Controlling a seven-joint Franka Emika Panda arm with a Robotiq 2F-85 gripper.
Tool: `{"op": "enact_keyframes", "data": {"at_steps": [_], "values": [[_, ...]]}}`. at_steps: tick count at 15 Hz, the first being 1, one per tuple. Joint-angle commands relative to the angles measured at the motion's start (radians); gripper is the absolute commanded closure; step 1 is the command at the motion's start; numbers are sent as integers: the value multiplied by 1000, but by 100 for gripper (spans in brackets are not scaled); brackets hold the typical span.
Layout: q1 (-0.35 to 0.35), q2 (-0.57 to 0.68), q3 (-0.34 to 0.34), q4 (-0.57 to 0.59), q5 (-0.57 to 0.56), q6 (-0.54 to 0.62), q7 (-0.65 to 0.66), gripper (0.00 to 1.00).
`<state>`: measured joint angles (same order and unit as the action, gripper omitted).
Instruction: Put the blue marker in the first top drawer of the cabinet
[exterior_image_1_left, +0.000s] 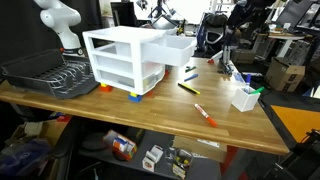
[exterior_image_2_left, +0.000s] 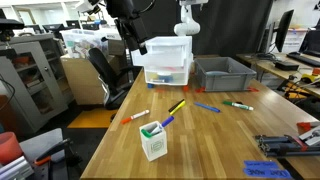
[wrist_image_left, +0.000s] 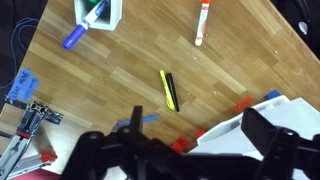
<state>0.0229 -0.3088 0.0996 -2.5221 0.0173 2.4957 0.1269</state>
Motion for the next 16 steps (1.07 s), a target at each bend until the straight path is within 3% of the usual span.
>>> {"op": "enact_keyframes", "data": {"at_steps": [1,5,6,12,16], "values": [[7,0,-7,1,-3,-3,2,0],[-31,-16,-5,-42,-39,8,80,0],[-20,-16,-23,-52,0,24,65,0],[-10,-2,-22,-29,-10,-2,49,0],[-69,36,-22,-71,-37,32,198,0]]}}
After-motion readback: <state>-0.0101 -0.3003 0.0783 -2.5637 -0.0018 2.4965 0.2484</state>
